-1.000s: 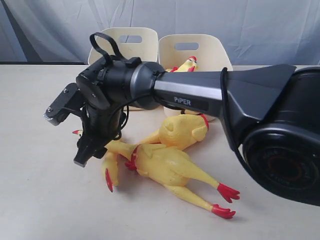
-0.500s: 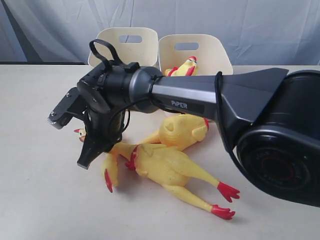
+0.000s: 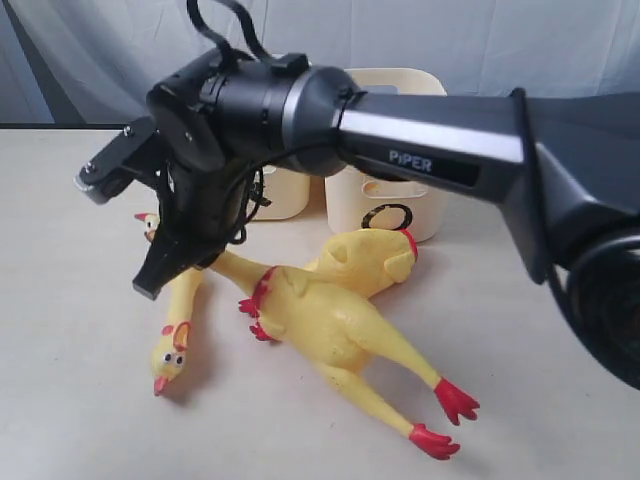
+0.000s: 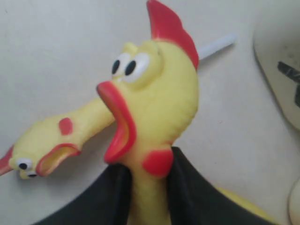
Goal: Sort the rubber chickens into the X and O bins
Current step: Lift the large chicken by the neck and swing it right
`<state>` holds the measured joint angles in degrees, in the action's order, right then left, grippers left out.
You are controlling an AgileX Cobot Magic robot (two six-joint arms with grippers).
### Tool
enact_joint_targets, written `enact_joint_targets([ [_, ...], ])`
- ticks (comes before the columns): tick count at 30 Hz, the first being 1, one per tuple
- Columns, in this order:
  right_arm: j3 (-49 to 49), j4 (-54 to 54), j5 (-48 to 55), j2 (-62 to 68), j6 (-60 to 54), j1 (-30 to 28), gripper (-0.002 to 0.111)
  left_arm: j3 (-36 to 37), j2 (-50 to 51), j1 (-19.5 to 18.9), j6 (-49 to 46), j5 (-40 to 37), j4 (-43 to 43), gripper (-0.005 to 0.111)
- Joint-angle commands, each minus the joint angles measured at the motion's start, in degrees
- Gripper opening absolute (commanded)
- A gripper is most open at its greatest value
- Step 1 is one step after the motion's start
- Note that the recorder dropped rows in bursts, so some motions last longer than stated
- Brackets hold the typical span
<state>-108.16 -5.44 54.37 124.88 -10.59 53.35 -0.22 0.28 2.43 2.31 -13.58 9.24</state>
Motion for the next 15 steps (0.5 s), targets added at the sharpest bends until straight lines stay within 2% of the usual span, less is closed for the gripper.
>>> enact_joint_targets([
  [1,-0.2,1.1,0.7,-5.1,1.6,0.0,-0.001,0.2,-0.3,0.5,0.2,0.1,0.0,0.0],
  [15,0.5,10.0,-3.5,-17.5,4.0,0.0,-0.001,0.2,-0.3,0.5,0.2,0.1,0.0,0.0],
])
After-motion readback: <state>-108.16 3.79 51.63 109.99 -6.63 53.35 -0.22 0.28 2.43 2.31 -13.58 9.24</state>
